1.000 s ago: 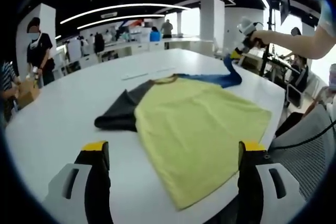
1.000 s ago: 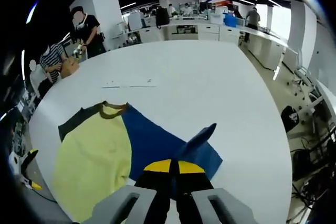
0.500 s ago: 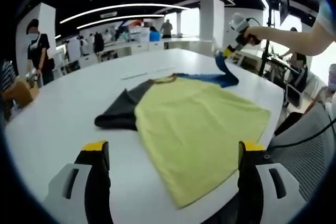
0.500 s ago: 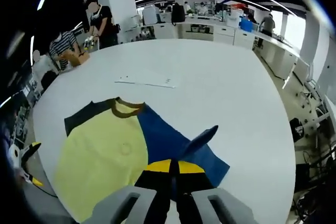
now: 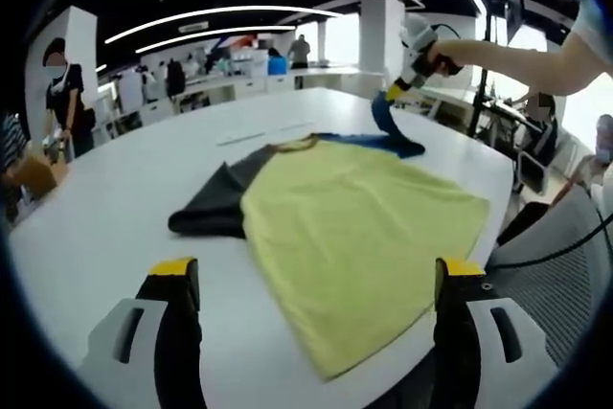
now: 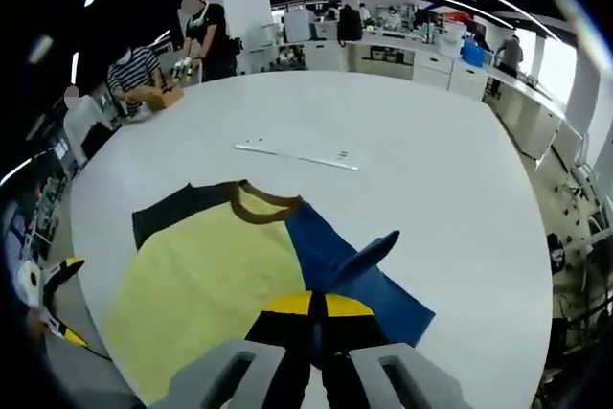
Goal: Fold the garment on the visible template until the final outline fits inside the template.
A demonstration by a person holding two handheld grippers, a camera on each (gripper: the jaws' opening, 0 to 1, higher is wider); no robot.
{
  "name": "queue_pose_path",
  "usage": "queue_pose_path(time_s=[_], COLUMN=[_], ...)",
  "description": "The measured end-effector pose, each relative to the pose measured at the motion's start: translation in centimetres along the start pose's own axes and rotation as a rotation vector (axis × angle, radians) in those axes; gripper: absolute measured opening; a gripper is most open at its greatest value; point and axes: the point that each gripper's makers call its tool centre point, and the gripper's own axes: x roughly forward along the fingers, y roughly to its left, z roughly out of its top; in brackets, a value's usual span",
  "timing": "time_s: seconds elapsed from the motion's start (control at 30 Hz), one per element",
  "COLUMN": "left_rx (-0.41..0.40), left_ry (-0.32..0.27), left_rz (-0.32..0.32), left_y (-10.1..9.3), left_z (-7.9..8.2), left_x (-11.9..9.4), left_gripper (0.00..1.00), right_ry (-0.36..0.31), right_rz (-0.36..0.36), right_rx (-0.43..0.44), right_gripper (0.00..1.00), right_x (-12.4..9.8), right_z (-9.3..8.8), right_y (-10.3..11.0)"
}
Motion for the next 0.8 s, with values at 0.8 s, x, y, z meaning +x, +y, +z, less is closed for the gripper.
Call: queue_pose_path(time_s=[0.8], left_rx=[-0.016], left_ry=[-0.007], left_rz=[-0.004], left_y=[0.0], left_z=[-0.3], left_x=[-0.1], left_gripper=[0.98], right_ry=[0.027], right_rz=[0.068], right_rx=[-0.094], right_gripper=[0.0], right_x=[3.0], right_z=[2.1], right_y=[5.7])
